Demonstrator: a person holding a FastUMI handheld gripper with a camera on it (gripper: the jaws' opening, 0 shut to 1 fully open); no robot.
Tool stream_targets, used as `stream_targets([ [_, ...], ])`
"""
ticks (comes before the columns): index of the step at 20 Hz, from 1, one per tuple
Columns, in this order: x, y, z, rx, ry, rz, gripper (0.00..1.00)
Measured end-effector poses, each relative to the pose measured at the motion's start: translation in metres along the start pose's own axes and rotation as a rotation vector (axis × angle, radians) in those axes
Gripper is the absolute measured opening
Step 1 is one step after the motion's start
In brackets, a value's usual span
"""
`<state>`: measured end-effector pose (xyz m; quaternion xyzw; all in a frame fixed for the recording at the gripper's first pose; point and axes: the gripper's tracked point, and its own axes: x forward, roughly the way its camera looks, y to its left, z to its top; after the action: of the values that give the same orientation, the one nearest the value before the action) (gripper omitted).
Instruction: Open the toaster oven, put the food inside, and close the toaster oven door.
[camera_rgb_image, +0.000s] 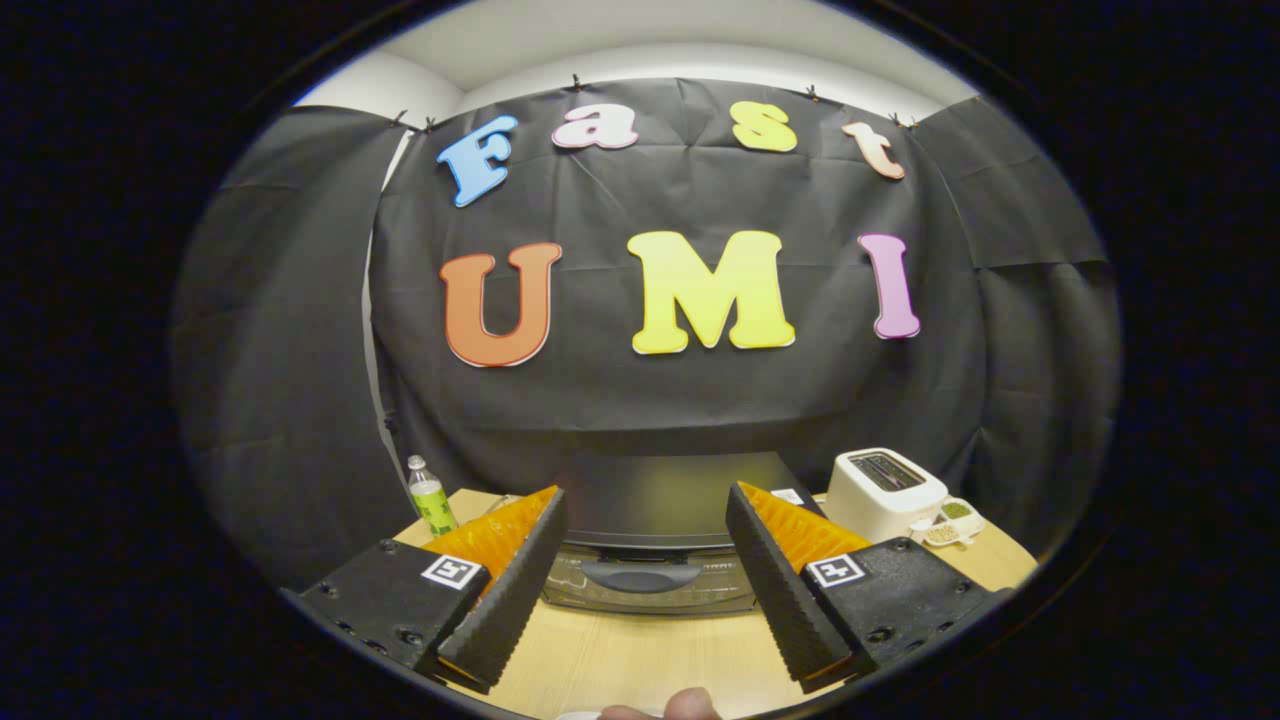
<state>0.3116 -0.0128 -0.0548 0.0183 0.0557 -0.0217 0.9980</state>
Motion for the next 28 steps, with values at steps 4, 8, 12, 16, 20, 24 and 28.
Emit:
stream_targets([
  [4, 0.038, -0.005, -0.029, -0.004, 0.02, -0.028, 1.0],
  [8, 0.07, -0.002, -0.059, -0.015, 0.05, -0.044, 1.0],
  [12, 0.089, -0.003, -0.08, -0.043, 0.067, -0.073, 1.0],
  [16, 0.098, -0.012, -0.101, -0.047, 0.076, -0.119, 1.0],
  [20, 0.097, -0.008, -0.112, -0.029, 0.084, -0.116, 1.0],
  [24, 0.087, -0.007, -0.118, -0.027, 0.115, -0.087, 1.0],
  [28, 0.065, -0.006, -0.128, -0.025, 0.139, -0.09, 1.0],
])
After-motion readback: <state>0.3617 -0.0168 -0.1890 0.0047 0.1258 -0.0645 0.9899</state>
